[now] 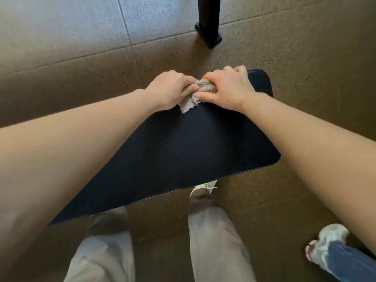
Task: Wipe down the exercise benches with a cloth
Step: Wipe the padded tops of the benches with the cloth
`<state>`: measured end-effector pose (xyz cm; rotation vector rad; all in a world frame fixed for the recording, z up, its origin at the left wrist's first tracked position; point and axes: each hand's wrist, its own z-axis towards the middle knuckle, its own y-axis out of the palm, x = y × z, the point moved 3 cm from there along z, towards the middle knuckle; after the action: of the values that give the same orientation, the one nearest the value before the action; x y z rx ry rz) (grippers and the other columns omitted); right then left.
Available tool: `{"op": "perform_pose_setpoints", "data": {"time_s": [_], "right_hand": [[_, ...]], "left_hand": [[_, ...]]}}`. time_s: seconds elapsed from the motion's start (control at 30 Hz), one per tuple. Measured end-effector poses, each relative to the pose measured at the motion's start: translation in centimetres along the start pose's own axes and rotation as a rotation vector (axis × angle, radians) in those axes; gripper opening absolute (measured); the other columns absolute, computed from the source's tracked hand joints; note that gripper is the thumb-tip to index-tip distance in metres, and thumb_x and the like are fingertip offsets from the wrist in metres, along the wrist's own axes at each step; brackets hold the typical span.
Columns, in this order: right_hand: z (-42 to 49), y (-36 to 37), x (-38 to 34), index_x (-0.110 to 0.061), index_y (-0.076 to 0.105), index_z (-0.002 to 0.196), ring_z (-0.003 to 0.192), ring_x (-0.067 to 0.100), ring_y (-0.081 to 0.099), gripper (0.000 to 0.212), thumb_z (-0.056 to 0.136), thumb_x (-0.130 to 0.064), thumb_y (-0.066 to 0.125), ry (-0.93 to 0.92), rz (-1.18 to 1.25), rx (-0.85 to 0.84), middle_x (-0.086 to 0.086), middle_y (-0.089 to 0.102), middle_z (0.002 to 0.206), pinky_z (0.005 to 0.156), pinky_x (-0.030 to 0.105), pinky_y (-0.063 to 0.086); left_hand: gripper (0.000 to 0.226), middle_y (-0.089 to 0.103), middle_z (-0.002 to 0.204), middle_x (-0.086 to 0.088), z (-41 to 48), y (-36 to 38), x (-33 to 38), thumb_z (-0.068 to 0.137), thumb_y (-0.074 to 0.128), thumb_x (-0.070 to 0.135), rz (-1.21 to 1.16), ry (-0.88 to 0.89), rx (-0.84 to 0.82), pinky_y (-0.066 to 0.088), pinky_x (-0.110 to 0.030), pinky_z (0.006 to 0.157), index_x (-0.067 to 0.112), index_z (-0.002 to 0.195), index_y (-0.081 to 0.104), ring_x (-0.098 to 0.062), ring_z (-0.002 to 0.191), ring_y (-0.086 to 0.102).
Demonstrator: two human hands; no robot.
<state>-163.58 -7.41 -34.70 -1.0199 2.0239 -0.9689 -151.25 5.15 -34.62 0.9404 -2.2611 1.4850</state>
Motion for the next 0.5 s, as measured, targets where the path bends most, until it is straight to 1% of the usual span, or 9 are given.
{"op": "perform_pose_setpoints", "data": {"time_s": [0.07,0.1,0.13,0.2,0.23,0.27,0.37,0.4,0.5], "right_hand": [[0.3,0.4,-1.8,-0.031,0.062,0.117,0.118,0.030,0.053,0.060,0.089,-0.079,0.041,-0.013,-0.002,-0.010,-0.002,0.067,0.117,0.100,0.050,0.031],[0.4,0.7,-2.7,-0.032,0.061,0.119,0.118,0.030,0.053,0.060,0.089,-0.079,0.041,-0.021,0.000,-0.017,-0.002,0.067,0.118,0.100,0.050,0.032],[0.6,0.9,-3.8,-0.032,0.061,0.119,0.119,0.030,0.053,0.060,0.089,-0.079,0.040,-0.032,-0.001,-0.024,-0.003,0.066,0.119,0.100,0.051,0.032],[1.1,1.3,-6.1,-0.033,0.060,0.120,0.118,0.030,0.053,0.061,0.089,-0.080,0.037,-0.050,-0.004,-0.040,-0.004,0.066,0.119,0.100,0.052,0.032],[1.4,1.6,-7.8,-0.033,0.060,0.119,0.118,0.030,0.053,0.061,0.089,-0.081,0.036,-0.066,-0.007,-0.051,-0.005,0.067,0.118,0.099,0.052,0.032],[1.7,1.9,-9.4,-0.034,0.059,0.119,0.117,0.030,0.053,0.061,0.088,-0.081,0.035,-0.079,-0.007,-0.060,-0.005,0.067,0.118,0.099,0.053,0.032],[2.4,2.8,-13.0,-0.033,0.058,0.116,0.115,0.028,0.056,0.060,0.089,-0.081,0.035,-0.112,-0.014,-0.080,-0.006,0.068,0.114,0.098,0.054,0.033],[2.7,3.1,-14.5,-0.033,0.058,0.115,0.114,0.028,0.058,0.059,0.089,-0.081,0.035,-0.124,-0.023,-0.089,-0.006,0.068,0.113,0.097,0.054,0.035],[4.0,3.8,-19.5,-0.029,0.056,0.110,0.108,0.028,0.062,0.058,0.091,-0.080,0.035,-0.176,-0.046,-0.124,-0.004,0.069,0.108,0.091,0.050,0.040]], "left_hand": [[0.025,0.057,0.079,-0.001,-1.5,-0.1,-1.3,0.108,0.042,0.038,-0.018,-0.003,0.005,0.038,-0.039,0.069,0.027,0.090,0.055,-0.038,0.086,0.060],[0.024,0.057,0.079,0.000,-2.2,-0.2,-2.0,0.108,0.043,0.038,-0.028,-0.002,0.009,0.037,-0.039,0.068,0.028,0.089,0.054,-0.037,0.085,0.060],[0.025,0.059,0.080,-0.001,-3.1,-0.3,-2.8,0.108,0.043,0.038,-0.037,-0.005,0.013,0.036,-0.038,0.068,0.027,0.091,0.057,-0.036,0.085,0.060],[0.029,0.068,0.090,-0.006,-5.0,-0.5,-4.6,0.108,0.042,0.039,-0.035,-0.012,0.033,0.036,-0.038,0.069,0.025,0.107,0.067,-0.036,0.090,0.063],[0.030,0.071,0.095,-0.006,-6.3,-0.7,-6.0,0.108,0.042,0.040,-0.035,-0.023,0.044,0.036,-0.037,0.069,0.026,0.114,0.068,-0.036,0.093,0.063],[0.031,0.071,0.098,-0.005,-7.5,-0.8,-7.1,0.108,0.042,0.041,-0.042,-0.029,0.050,0.036,-0.037,0.069,0.027,0.117,0.068,-0.035,0.094,0.064],[0.029,0.067,0.092,0.000,-10.5,-0.9,-9.6,0.108,0.041,0.041,-0.071,-0.045,0.047,0.037,-0.037,0.068,0.028,0.111,0.067,-0.033,0.091,0.063],[0.029,0.067,0.094,0.000,-11.7,-0.9,-10.7,0.108,0.041,0.042,-0.067,-0.060,0.049,0.039,-0.038,0.069,0.029,0.111,0.067,-0.033,0.092,0.063],[0.032,0.072,0.109,0.000,-15.5,-1.3,-14.4,0.108,0.039,0.045,-0.032,-0.108,0.070,0.045,-0.040,0.073,0.033,0.120,0.066,-0.032,0.099,0.064]]}}
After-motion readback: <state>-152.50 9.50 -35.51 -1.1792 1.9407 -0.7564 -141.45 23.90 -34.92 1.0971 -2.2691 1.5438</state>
